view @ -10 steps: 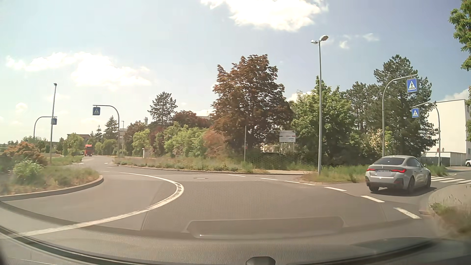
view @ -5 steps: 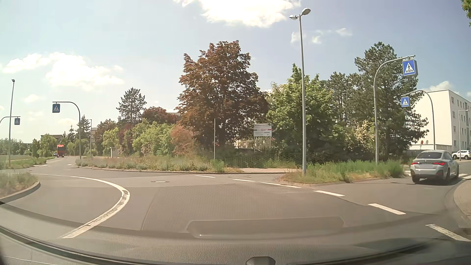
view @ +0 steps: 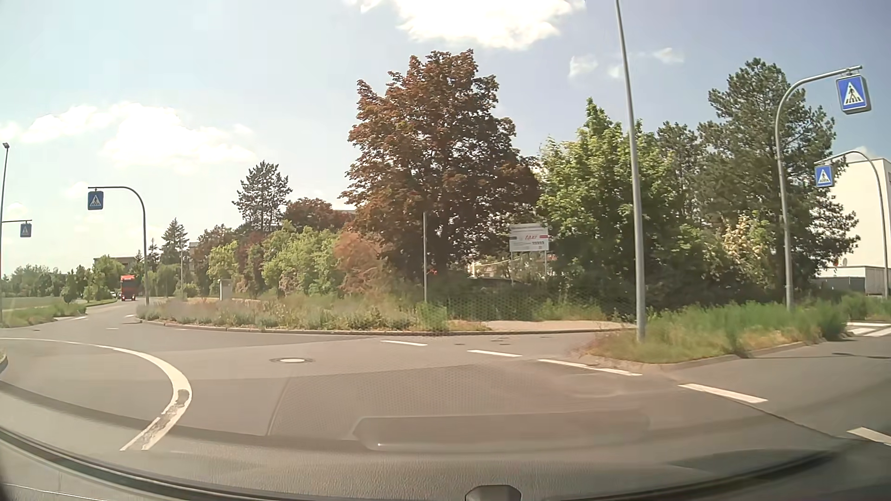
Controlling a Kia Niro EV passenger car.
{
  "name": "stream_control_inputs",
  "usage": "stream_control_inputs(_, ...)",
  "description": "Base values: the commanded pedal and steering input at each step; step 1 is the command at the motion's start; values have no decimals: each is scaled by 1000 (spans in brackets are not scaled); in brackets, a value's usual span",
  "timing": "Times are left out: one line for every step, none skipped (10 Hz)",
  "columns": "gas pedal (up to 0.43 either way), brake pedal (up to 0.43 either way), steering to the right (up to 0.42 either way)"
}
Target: Follow the waypoints while adhering to traffic rules and regulations
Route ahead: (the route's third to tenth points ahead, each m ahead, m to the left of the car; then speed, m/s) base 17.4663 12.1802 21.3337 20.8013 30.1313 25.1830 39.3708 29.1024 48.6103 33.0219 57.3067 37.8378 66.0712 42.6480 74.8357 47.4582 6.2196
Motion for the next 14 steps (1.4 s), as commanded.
stream_control_inputs(110,0,-204)
stream_control_inputs(110,0,-226)
stream_control_inputs(110,0,-240)
stream_control_inputs(110,0,-254)
stream_control_inputs(110,0,-257)
stream_control_inputs(110,0,-257)
stream_control_inputs(110,0,-257)
stream_control_inputs(110,0,-257)
stream_control_inputs(110,0,-257)
stream_control_inputs(118,0,-257)
stream_control_inputs(130,0,-257)
stream_control_inputs(138,0,-257)
stream_control_inputs(169,0,-257)
stream_control_inputs(169,0,-257)
